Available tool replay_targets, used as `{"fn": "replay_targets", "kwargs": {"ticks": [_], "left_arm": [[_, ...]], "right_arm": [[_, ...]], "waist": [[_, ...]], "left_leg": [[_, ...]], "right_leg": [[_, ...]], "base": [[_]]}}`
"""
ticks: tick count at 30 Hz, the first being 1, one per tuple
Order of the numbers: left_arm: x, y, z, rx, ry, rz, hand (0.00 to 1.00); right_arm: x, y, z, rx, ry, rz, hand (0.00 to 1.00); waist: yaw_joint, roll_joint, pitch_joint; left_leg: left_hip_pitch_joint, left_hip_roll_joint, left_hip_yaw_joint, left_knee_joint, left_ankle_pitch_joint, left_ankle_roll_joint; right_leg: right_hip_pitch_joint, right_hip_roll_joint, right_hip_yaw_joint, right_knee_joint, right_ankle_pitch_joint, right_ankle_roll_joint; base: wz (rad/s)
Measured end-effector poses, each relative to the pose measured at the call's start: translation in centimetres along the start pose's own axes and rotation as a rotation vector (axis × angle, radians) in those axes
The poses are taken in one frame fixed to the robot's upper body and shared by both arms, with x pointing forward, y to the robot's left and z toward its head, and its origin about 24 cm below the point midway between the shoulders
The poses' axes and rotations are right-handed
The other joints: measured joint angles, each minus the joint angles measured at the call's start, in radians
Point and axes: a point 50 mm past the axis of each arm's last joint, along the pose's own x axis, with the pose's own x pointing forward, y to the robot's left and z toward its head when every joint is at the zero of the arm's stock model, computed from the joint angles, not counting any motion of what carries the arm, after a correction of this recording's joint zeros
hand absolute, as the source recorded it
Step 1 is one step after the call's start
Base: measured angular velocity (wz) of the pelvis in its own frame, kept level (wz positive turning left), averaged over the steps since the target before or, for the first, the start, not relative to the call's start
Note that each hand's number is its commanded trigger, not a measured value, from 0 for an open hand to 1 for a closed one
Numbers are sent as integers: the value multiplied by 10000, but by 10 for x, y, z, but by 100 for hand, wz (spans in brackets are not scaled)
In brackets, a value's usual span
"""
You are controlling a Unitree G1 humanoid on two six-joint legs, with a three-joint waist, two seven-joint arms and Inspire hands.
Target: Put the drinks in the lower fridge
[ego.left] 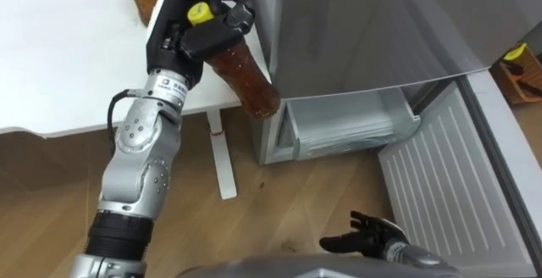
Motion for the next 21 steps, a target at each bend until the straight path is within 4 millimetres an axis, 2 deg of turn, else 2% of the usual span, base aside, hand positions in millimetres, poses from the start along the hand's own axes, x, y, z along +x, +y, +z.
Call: {"fn": "replay_targets", "kwargs": {"ticks": [2, 4, 7, 11, 13, 21], "left_arm": [[0, -5, -3, -62, 129, -194, 100], [0, -10, -6, -476, 298, -375, 100], [1, -22, -11, -1144, 478, -945, 100], [0, -26, -12, -1495, 596, -1324, 100], [0, -29, -14, -1505, 660, -1567, 100], [-3, -31, -22, -1538, 986, -2007, 100]], "right_arm": [[1, 6, 19, -674, -661, 216, 0], [2, 12, 32, -1232, -1108, 461, 0], [1, 19, 50, -1690, -1742, 672, 0], [-9, 41, 86, -2450, -3421, 1256, 0], [-13, 50, 97, -2757, -3951, 1504, 0], [-21, 58, 110, -3312, -4601, 2023, 0]], "waist": [[33, 105, 56], [67, 140, 62], [313, 179, 49], [303, 165, 48], [314, 154, 54], [545, 152, 59]], "left_leg": [[-46, 8, 40, 8, 0, 0], [-54, 10, 27, 17, 1, 1], [-61, 16, 82, 4, 5, 8], [-75, 16, 83, 22, 6, 9], [-65, 17, 86, 23, 6, 9], [-252, 42, 87, 183, 5, 9]], "right_leg": [[-62, 4, 34, 52, 1, -1], [-119, 8, 40, 95, 2, -2], [-260, 17, 159, 166, 0, -3], [-248, 22, 186, 178, 0, -3], [-250, 23, 189, 174, 0, -3], [-317, 31, 177, 208, 10, -18]], "base": [[-4], [0], [-9], [-2], [0], [0]]}}
